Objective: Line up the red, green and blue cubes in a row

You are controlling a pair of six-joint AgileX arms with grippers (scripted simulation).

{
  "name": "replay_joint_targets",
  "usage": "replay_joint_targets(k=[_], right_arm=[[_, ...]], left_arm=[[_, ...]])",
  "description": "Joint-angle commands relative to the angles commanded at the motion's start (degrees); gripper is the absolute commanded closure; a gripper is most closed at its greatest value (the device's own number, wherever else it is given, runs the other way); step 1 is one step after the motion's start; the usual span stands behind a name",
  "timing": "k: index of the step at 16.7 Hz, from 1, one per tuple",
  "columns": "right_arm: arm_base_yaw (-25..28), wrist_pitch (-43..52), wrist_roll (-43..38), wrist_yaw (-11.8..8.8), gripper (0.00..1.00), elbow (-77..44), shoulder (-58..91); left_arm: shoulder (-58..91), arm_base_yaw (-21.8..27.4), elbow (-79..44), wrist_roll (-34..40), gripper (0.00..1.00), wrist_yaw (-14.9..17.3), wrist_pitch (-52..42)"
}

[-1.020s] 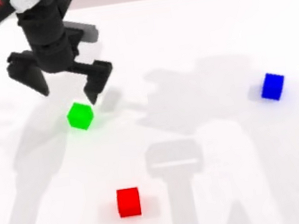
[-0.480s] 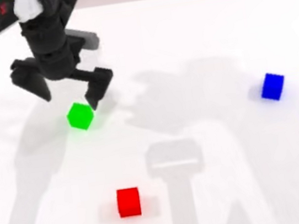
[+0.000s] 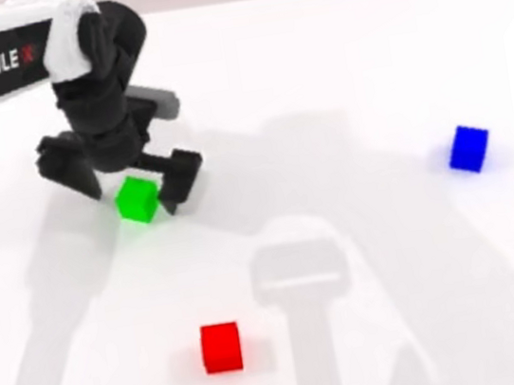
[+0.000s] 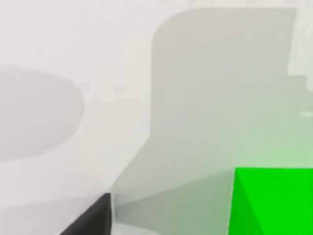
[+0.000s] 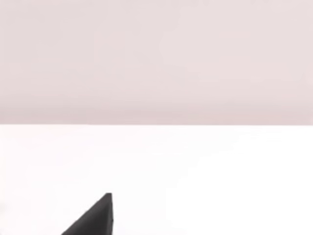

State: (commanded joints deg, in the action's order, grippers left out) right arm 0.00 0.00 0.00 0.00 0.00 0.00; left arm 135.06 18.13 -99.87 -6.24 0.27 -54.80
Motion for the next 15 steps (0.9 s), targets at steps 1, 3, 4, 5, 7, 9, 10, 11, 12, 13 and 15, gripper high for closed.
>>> replay_joint_targets(k=[1,3,4,5,7,9,10,11,12,13,15], right_arm=[[0.0,0.0,0.0,0.0,0.0,0.0,0.0],[0.0,0.0,0.0,0.0,0.0,0.0,0.0],[0.0,0.0,0.0,0.0,0.0,0.0,0.0],[0.0,0.0,0.0,0.0,0.0,0.0,0.0],[0.0,0.0,0.0,0.0,0.0,0.0,0.0],[0.0,0.0,0.0,0.0,0.0,0.0,0.0],[0.0,0.0,0.0,0.0,0.0,0.0,0.0],[0.0,0.0,0.0,0.0,0.0,0.0,0.0],[0.0,0.0,0.0,0.0,0.0,0.0,0.0],[0.0,0.0,0.0,0.0,0.0,0.0,0.0],[0.0,0.0,0.0,0.0,0.0,0.0,0.0]], left_arm=[[0.0,0.0,0.0,0.0,0.0,0.0,0.0],[0.0,0.0,0.0,0.0,0.08,0.0,0.0],[0.0,0.0,0.0,0.0,0.15,0.0,0.0],[0.0,0.0,0.0,0.0,0.23,0.0,0.0],[0.0,0.0,0.0,0.0,0.38,0.0,0.0],[0.0,0.0,0.0,0.0,0.53,0.0,0.0],[0.0,0.0,0.0,0.0,0.6,0.0,0.0],[0.0,0.0,0.0,0.0,0.68,0.0,0.0],[0.0,0.0,0.0,0.0,0.75,0.0,0.0],[0.0,0.0,0.0,0.0,0.83,0.0,0.0],[0.0,0.0,0.0,0.0,0.98,0.0,0.0]])
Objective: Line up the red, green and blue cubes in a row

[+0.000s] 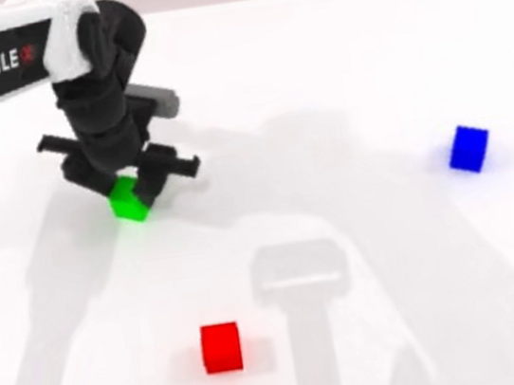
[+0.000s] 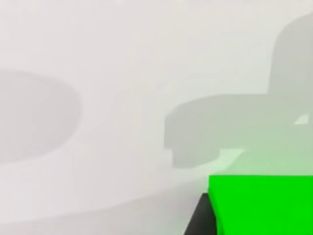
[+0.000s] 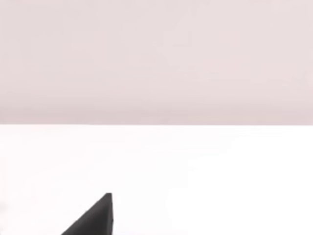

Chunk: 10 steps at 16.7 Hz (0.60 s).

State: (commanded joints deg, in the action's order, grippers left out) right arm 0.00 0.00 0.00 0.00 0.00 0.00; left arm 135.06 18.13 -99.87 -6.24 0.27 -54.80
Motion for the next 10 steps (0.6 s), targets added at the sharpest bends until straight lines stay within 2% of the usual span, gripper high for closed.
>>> replay_joint_targets(k=[10], right_arm=[[0.0,0.0,0.0,0.0,0.0,0.0,0.0]], left_arm=[[-2.15,0.1,-0.86,0.09,1.0,0.22,-0.8]])
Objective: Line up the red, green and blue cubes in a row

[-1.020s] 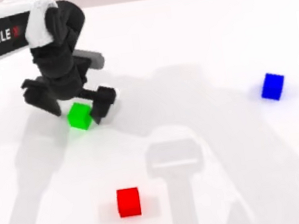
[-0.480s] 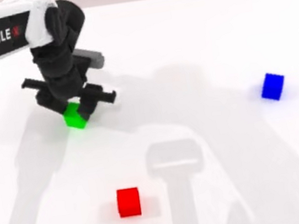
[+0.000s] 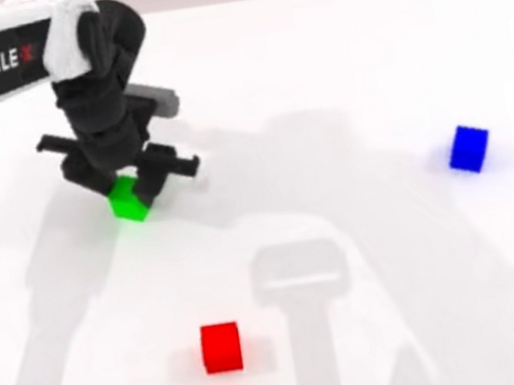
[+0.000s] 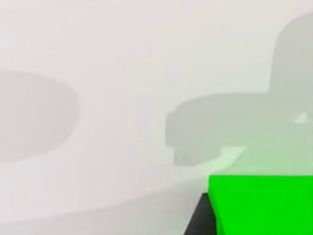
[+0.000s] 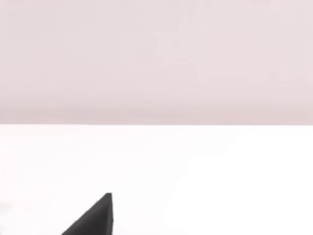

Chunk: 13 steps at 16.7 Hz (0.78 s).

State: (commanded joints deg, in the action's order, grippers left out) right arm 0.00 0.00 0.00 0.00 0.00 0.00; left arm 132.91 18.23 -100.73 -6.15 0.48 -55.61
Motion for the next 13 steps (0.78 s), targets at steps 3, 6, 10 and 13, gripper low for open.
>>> replay_joint_targets(k=[3,6,10,13], right_arm=[[0.0,0.0,0.0,0.0,0.0,0.0,0.0],[0.0,0.0,0.0,0.0,0.0,0.0,0.0],[0.0,0.0,0.0,0.0,0.0,0.0,0.0],[0.0,0.0,0.0,0.0,0.0,0.0,0.0]], left_arm=[[-0.82,-0.27,-2.83,0.03,1.0,-0.06,-3.7],[-2.24,-0.69,-6.97,0.05,1.0,-0.04,-9.45],[-3.54,-1.03,-10.0,0.09,1.0,-0.04,-13.52],[-3.33,-0.69,-9.89,0.0,1.0,-0.07,-13.39]])
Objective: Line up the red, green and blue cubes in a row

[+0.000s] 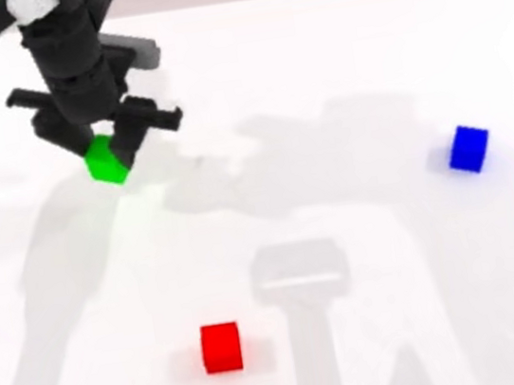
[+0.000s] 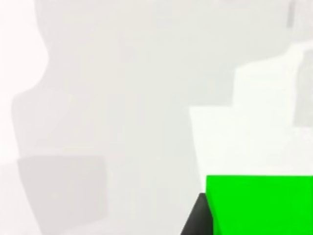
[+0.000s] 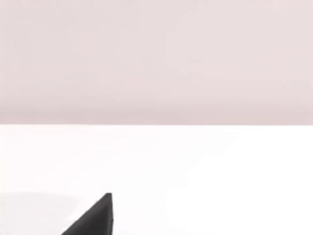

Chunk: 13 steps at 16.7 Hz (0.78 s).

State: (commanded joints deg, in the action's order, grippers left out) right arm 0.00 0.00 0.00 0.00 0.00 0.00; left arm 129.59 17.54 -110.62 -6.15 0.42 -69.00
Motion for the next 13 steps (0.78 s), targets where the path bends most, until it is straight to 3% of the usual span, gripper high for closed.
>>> replay_joint_targets(k=[3,6,13], right_arm=[[0.0,0.0,0.0,0.0,0.0,0.0,0.0],[0.0,0.0,0.0,0.0,0.0,0.0,0.0],[0.0,0.0,0.0,0.0,0.0,0.0,0.0]], left_arm=[[-0.44,1.42,0.63,2.06,1.0,-0.11,0.0],[-2.36,6.1,3.07,9.38,1.0,-0.45,0.28],[-10.43,23.24,14.01,40.43,1.0,-1.4,1.56]])
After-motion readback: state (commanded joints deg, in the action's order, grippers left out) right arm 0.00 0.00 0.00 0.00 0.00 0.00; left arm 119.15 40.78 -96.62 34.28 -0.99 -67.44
